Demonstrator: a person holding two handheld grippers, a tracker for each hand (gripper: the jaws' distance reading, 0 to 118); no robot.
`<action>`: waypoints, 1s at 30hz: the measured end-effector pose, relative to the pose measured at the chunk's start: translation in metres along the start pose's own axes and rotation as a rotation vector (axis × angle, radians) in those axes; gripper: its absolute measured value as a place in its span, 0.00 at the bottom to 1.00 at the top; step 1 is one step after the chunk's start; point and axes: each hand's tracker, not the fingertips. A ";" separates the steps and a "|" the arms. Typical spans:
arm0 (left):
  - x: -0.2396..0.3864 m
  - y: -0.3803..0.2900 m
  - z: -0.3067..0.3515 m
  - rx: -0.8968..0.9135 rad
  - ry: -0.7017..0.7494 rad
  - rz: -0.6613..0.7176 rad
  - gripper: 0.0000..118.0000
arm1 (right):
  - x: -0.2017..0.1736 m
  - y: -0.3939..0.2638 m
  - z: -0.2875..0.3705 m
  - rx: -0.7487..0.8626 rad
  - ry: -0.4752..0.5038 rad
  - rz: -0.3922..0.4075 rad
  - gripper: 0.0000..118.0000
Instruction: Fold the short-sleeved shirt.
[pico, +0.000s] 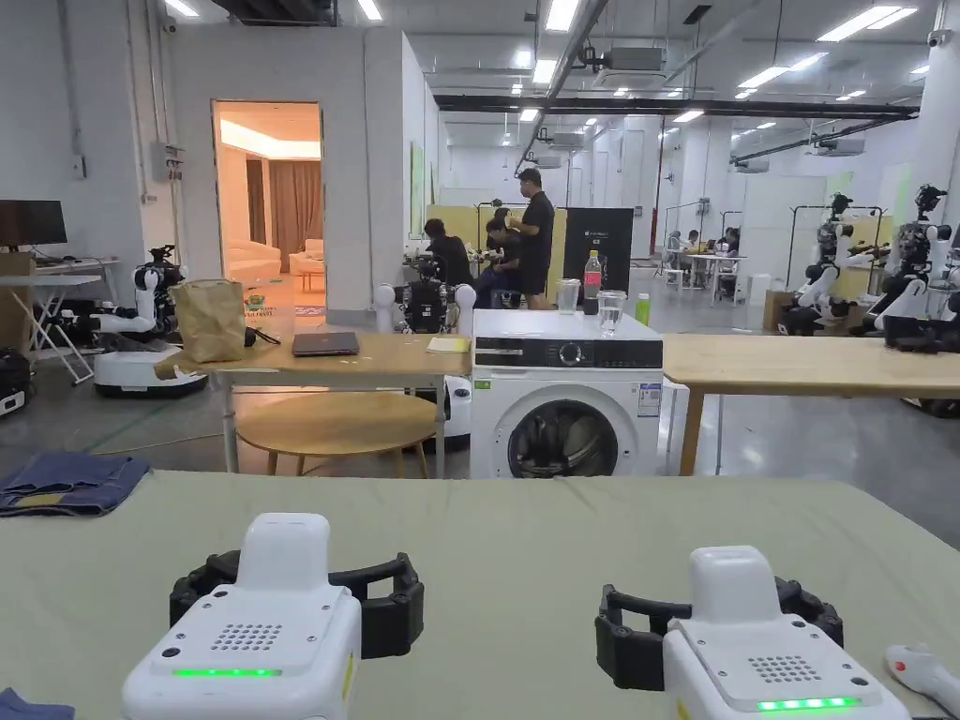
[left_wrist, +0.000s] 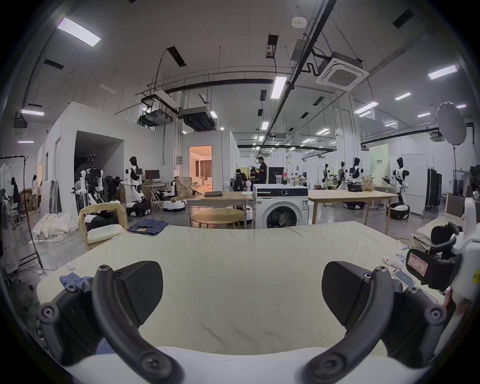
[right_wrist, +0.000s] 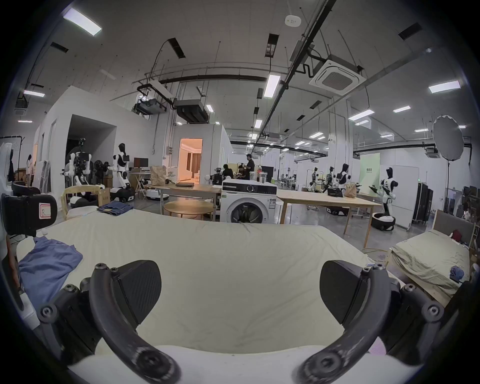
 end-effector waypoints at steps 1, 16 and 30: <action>0.000 0.000 0.000 0.000 -0.001 0.001 1.00 | 0.000 0.000 0.000 0.000 0.001 -0.001 1.00; 0.000 -0.003 0.000 -0.006 -0.005 0.002 1.00 | 0.002 -0.004 -0.001 -0.012 0.002 -0.002 1.00; -0.002 -0.005 -0.001 -0.014 -0.002 -0.001 1.00 | 0.000 -0.006 -0.002 -0.018 0.005 0.002 1.00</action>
